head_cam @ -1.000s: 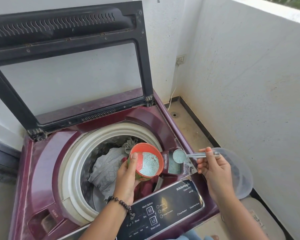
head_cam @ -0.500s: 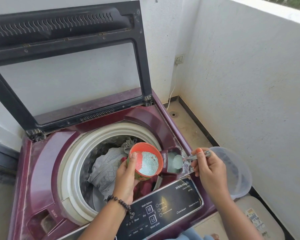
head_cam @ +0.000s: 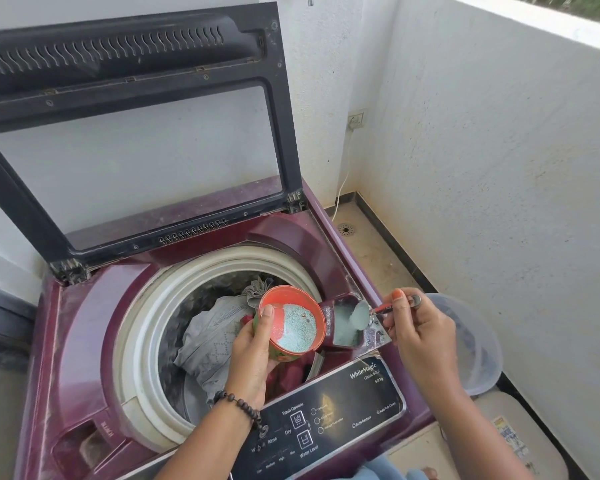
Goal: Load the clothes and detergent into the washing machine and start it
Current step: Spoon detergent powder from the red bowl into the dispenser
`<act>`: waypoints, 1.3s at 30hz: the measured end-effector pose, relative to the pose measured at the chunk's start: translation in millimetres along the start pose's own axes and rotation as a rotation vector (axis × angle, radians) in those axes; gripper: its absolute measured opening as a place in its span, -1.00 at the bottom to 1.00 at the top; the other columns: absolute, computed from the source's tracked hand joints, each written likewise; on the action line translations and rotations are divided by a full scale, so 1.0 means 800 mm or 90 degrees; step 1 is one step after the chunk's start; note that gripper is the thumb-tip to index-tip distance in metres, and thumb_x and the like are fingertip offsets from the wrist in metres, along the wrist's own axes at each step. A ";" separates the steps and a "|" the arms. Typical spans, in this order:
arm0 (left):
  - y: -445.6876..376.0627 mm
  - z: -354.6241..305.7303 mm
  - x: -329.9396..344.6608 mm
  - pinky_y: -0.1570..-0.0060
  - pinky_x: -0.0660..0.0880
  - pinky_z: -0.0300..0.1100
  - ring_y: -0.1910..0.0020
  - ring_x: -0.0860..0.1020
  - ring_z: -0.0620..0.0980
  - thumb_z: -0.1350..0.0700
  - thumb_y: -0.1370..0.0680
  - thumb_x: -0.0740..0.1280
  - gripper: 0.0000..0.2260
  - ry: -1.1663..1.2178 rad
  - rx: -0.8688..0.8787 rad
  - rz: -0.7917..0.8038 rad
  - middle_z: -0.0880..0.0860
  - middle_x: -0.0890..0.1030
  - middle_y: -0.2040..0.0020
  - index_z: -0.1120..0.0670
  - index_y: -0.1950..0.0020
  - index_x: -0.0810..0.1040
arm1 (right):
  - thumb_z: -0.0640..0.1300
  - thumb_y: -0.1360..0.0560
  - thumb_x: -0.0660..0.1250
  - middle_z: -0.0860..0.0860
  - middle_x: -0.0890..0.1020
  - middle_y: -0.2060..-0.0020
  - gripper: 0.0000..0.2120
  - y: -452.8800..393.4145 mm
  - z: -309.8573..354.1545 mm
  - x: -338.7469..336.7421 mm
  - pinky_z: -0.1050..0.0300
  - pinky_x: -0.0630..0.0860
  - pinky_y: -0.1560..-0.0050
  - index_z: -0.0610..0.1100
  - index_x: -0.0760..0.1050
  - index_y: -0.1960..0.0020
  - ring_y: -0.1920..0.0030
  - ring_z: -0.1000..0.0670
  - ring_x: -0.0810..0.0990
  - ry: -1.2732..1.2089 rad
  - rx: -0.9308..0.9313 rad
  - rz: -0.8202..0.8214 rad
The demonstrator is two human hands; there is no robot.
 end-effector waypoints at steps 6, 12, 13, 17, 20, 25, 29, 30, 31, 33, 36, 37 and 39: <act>0.003 -0.003 0.002 0.26 0.60 -0.25 -0.09 0.61 0.00 -0.19 -0.41 0.34 -0.48 0.006 0.002 0.002 0.09 0.64 -0.13 0.11 -0.24 0.53 | -0.12 -0.62 0.22 0.01 0.58 0.45 -0.73 -0.003 -0.002 0.000 -0.05 0.45 0.40 -0.02 0.53 0.23 0.46 -0.08 0.51 0.020 -0.004 -0.005; 0.003 -0.003 0.004 0.23 0.60 -0.23 -0.08 0.62 -0.01 -0.19 -0.39 0.34 -0.48 0.002 0.006 0.003 0.09 0.65 -0.12 0.10 -0.22 0.54 | -0.09 -0.61 0.20 0.02 0.58 0.46 -0.73 -0.003 -0.001 -0.001 0.02 0.43 0.44 -0.01 0.52 0.25 0.48 -0.04 0.50 0.032 -0.017 -0.009; 0.002 -0.002 0.004 0.24 0.60 -0.24 -0.07 0.62 -0.01 -0.19 -0.39 0.34 -0.49 0.003 0.006 0.003 0.08 0.65 -0.11 0.11 -0.22 0.54 | -0.09 -0.61 0.20 0.02 0.58 0.46 -0.73 -0.003 -0.001 -0.001 0.01 0.43 0.44 -0.01 0.52 0.24 0.48 -0.03 0.50 0.034 -0.018 -0.011; 0.001 -0.001 0.002 0.24 0.61 -0.23 -0.08 0.63 0.00 -0.19 -0.40 0.35 -0.47 0.005 0.004 0.001 0.10 0.66 -0.12 0.12 -0.24 0.55 | -0.09 -0.61 0.21 0.05 0.59 0.46 -0.75 -0.001 -0.001 -0.002 -0.03 0.51 0.42 0.02 0.52 0.23 0.47 0.02 0.54 0.045 -0.017 -0.026; 0.001 0.000 0.001 0.22 0.61 -0.21 -0.10 0.63 0.02 -0.20 -0.40 0.36 -0.45 0.000 0.003 0.001 0.10 0.65 -0.14 0.12 -0.25 0.54 | -0.09 -0.61 0.20 0.07 0.59 0.46 -0.75 -0.001 0.000 -0.002 -0.06 0.54 0.39 0.00 0.52 0.22 0.47 0.04 0.56 0.053 -0.017 -0.036; 0.001 0.000 0.001 0.25 0.60 -0.23 -0.09 0.62 0.01 -0.20 -0.39 0.36 -0.45 -0.001 0.009 0.002 0.10 0.65 -0.13 0.13 -0.25 0.54 | -0.05 -0.59 0.18 0.03 0.59 0.46 -0.72 -0.001 0.003 -0.001 -0.08 0.53 0.42 -0.11 0.55 0.19 0.47 -0.02 0.56 0.064 -0.041 -0.043; 0.002 -0.001 0.002 0.26 0.60 -0.25 -0.07 0.63 0.00 -0.18 -0.40 0.36 -0.46 0.000 0.010 0.007 0.10 0.65 -0.12 0.13 -0.25 0.53 | -0.11 -0.61 0.21 0.05 0.58 0.46 -0.75 0.001 0.003 -0.001 0.04 0.46 0.48 -0.12 0.56 0.19 0.50 0.04 0.51 0.071 -0.055 -0.049; 0.002 -0.001 0.002 0.26 0.60 -0.25 -0.07 0.63 -0.01 -0.18 -0.40 0.35 -0.46 0.000 0.011 0.010 0.09 0.65 -0.12 0.13 -0.25 0.53 | -0.12 -0.61 0.21 0.05 0.57 0.46 -0.75 0.000 0.003 -0.001 0.10 0.44 0.48 -0.12 0.56 0.20 0.50 0.06 0.50 0.073 -0.059 -0.050; 0.002 -0.001 0.003 0.27 0.60 -0.26 -0.07 0.63 -0.01 -0.18 -0.40 0.35 -0.47 0.001 0.012 0.011 0.09 0.65 -0.12 0.12 -0.25 0.53 | -0.13 -0.61 0.22 0.05 0.57 0.46 -0.74 0.000 0.003 -0.001 0.17 0.41 0.48 -0.12 0.55 0.21 0.51 0.08 0.49 0.076 -0.062 -0.051; 0.002 -0.001 0.002 0.26 0.60 -0.25 -0.08 0.62 -0.01 -0.18 -0.39 0.36 -0.47 -0.002 0.012 0.010 0.08 0.65 -0.12 0.11 -0.25 0.54 | -0.13 -0.61 0.21 0.06 0.57 0.47 -0.73 0.000 0.003 -0.001 0.24 0.35 0.48 -0.12 0.55 0.22 0.52 0.12 0.46 0.082 -0.068 -0.056; 0.001 0.000 0.001 0.20 0.61 -0.20 -0.09 0.63 0.01 -0.20 -0.39 0.36 -0.45 -0.007 0.014 0.009 0.09 0.66 -0.13 0.11 -0.25 0.55 | -0.14 -0.61 0.22 0.04 0.56 0.47 -0.74 -0.002 0.004 -0.001 0.18 0.37 0.47 -0.13 0.54 0.22 0.51 0.08 0.48 0.090 -0.078 -0.061; 0.000 0.001 0.001 0.17 0.62 -0.18 -0.10 0.63 0.01 -0.21 -0.39 0.36 -0.45 -0.008 0.016 0.009 0.09 0.66 -0.13 0.11 -0.25 0.55 | -0.14 -0.62 0.22 0.05 0.57 0.47 -0.74 -0.003 0.004 -0.001 0.15 0.39 0.47 -0.13 0.54 0.22 0.50 0.07 0.49 0.093 -0.082 -0.063; 0.000 0.001 0.001 0.15 0.62 -0.17 -0.11 0.63 0.02 -0.20 -0.40 0.36 -0.45 -0.007 0.015 0.008 0.10 0.66 -0.14 0.12 -0.25 0.55 | -0.15 -0.61 0.22 0.06 0.57 0.47 -0.74 -0.003 0.004 0.000 0.12 0.42 0.45 -0.14 0.54 0.23 0.48 0.08 0.50 0.094 -0.091 -0.067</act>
Point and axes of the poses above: each hand's wrist, its own y-axis away from the middle knuckle, its own x-axis out of the palm, z = x × y, the point moved 5 cm from there along -y, towards the middle knuckle
